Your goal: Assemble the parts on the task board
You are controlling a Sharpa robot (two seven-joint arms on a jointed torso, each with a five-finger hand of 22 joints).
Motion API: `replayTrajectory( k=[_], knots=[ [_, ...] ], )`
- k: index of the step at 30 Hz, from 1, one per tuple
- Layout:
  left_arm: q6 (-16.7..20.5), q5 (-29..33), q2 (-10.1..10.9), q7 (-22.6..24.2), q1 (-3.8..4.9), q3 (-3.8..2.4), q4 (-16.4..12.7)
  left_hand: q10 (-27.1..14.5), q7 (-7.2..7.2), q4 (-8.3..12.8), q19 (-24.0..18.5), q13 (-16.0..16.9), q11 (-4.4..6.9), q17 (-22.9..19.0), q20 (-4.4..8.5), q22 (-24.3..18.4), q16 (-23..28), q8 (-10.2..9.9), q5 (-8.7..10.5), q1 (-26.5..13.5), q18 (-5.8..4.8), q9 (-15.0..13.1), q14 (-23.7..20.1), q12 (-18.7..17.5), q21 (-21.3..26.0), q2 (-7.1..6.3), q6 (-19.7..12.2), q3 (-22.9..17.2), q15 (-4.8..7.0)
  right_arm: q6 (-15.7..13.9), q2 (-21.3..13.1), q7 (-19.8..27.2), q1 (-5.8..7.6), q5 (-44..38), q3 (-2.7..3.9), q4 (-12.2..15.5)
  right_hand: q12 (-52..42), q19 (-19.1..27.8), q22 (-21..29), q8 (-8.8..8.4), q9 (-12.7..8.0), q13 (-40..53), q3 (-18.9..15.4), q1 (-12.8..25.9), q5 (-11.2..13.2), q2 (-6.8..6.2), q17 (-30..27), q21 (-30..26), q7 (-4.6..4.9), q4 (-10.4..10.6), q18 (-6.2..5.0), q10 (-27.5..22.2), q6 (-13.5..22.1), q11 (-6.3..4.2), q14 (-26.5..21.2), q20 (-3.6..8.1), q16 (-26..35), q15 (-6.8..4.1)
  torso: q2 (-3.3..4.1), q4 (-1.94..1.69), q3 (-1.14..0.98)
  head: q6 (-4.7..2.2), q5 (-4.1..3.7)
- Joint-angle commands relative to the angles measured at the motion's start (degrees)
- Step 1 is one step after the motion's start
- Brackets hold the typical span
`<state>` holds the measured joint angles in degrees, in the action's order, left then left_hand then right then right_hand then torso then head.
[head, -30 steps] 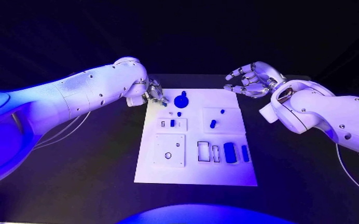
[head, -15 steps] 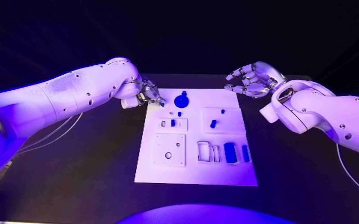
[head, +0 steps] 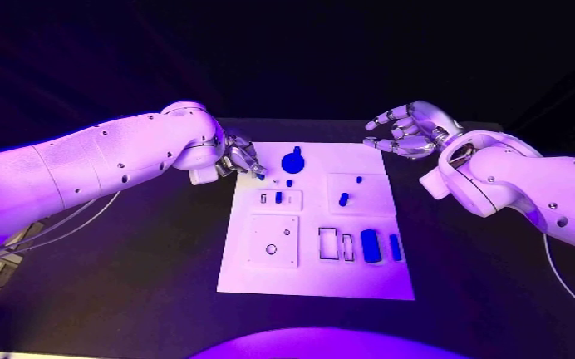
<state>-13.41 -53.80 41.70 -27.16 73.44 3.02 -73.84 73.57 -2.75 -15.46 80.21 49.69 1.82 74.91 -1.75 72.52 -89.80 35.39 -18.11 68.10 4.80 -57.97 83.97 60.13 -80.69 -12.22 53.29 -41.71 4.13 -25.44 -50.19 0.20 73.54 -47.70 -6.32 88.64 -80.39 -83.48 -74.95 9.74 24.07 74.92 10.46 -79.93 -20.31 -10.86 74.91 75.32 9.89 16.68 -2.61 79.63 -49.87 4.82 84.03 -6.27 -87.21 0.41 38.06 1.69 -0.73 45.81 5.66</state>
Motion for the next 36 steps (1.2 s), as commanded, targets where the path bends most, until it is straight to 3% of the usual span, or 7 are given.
replayTrajectory(
  k=[1,6,9,17,22,30,36],
  knots=[
    [3.6,-5.9,0.4,0.9,-0.38,0.03,-1.7,0.5,0.44,10.1,0.6,0.2,-0.10,15.1,-0.07,0.2,-0.2,0.3,-0.29,-0.8,-1.04,-0.1,6.0,0.3,-0.3,-0.01,0.9,-10.4,0.53,0.4,-0.1,0.5,-0.13,0.0,0.01,0.0,0.3,0.5,-5.1,0.32,-0.1,4.5,-0.1,0.4,-0.3,0.23,9.4,-0.3,-0.22,-0.2,-0.85,-0.3,0.3,0.02,4.4,-0.06,0.4,0.04,-0.05,-0.08,0.02,-0.07,0.12],
    [6.0,-9.2,1.2,0.6,-1.49,0.12,-4.7,0.8,0.50,10.3,0.7,0.4,-0.04,15.1,-0.03,0.5,-0.2,0.3,-0.50,-1.0,-1.10,-0.1,6.0,0.6,-0.4,-0.08,1.0,-10.6,0.57,0.7,-0.1,0.5,-0.27,0.0,0.01,0.0,0.3,0.5,-5.1,0.32,-0.1,4.5,-0.1,0.4,-0.3,0.23,9.4,-0.3,-0.22,-0.2,-0.85,-0.3,0.3,0.02,4.4,-0.06,0.4,0.04,-0.14,-0.03,-0.08,-0.09,0.38],
    [7.6,-10.6,1.7,0.5,-2.17,0.17,-6.3,0.9,0.52,10.4,0.8,0.5,-0.01,15.1,-0.02,0.7,-0.2,0.4,-0.56,-1.1,-1.13,-0.1,6.0,0.6,-0.5,-0.11,1.1,-10.7,0.59,1.0,-0.1,0.4,-0.34,0.0,0.01,0.0,0.3,0.5,-5.1,0.32,-0.1,4.5,-0.1,0.4,-0.3,0.23,9.4,-0.3,-0.22,-0.2,-0.85,-0.3,0.3,0.02,4.4,-0.06,0.4,0.04,-0.08,-0.07,0.00,-0.08,0.39],
    [11.2,-13.2,3.5,-0.4,-3.40,0.43,-9.9,1.5,0.66,10.8,1.4,1.2,0.14,15.1,0.10,1.7,-0.2,0.5,-0.99,-1.7,-1.35,-0.3,6.0,1.2,-1.1,-0.30,1.4,-11.1,0.72,1.0,-0.3,0.3,-0.42,0.0,0.01,0.0,0.3,0.5,-5.1,0.34,-0.1,4.4,-0.1,0.5,-0.4,0.24,9.3,-0.4,-0.22,-0.2,-0.87,-0.3,0.3,0.01,4.4,-0.05,0.4,0.03,-0.03,-0.12,-0.10,0.19,0.51],
    [12.3,-13.8,4.5,-0.7,-4.30,0.53,-11.5,1.5,0.69,10.9,1.6,1.1,0.17,15.1,0.12,2.0,-0.2,0.5,-1.04,-1.8,-1.40,-0.3,6.0,1.1,-1.2,-0.32,1.5,-11.2,0.75,1.0,-0.3,0.3,-0.43,0.0,0.01,-0.1,0.3,0.5,-5.1,0.34,-0.1,4.4,-0.1,0.5,-0.4,0.24,9.3,-0.4,-0.22,-0.2,-0.87,-0.3,0.3,0.01,4.4,-0.05,0.4,0.03,0.01,-0.14,-0.05,0.24,0.65],
    [12.1,-13.6,5.5,-1.0,-5.14,0.56,-12.8,1.5,0.69,10.9,1.7,0.9,0.20,15.1,0.15,2.1,-0.2,0.5,-1.06,-1.8,-1.43,-0.3,6.0,1.0,-1.3,-0.31,1.5,-11.2,0.78,1.1,-0.3,0.3,-0.43,0.0,0.01,-0.2,0.3,0.5,-5.1,0.34,-0.1,4.4,-0.1,0.5,-0.4,0.24,9.3,-0.4,-0.22,-0.2,-0.87,-0.3,0.3,0.01,4.4,-0.05,0.4,0.03,-0.03,0.04,0.01,0.64,0.76],
    [12.1,-13.2,5.9,-1.0,-5.32,0.56,-13.5,1.5,0.69,10.9,1.7,0.9,0.20,15.1,0.15,2.1,-0.2,0.5,-1.06,-1.8,-1.43,-0.3,6.0,1.0,-1.3,-0.31,1.5,-11.2,0.78,1.1,-0.2,0.3,-0.43,0.0,0.01,-0.2,0.2,0.5,-5.1,0.39,-0.1,4.5,-0.2,0.6,-0.5,0.21,9.3,-0.4,-0.23,-0.2,-0.85,-0.2,0.3,0.00,4.4,-0.05,0.4,0.03,0.02,0.03,0.03,0.54,0.68]
  ],
)
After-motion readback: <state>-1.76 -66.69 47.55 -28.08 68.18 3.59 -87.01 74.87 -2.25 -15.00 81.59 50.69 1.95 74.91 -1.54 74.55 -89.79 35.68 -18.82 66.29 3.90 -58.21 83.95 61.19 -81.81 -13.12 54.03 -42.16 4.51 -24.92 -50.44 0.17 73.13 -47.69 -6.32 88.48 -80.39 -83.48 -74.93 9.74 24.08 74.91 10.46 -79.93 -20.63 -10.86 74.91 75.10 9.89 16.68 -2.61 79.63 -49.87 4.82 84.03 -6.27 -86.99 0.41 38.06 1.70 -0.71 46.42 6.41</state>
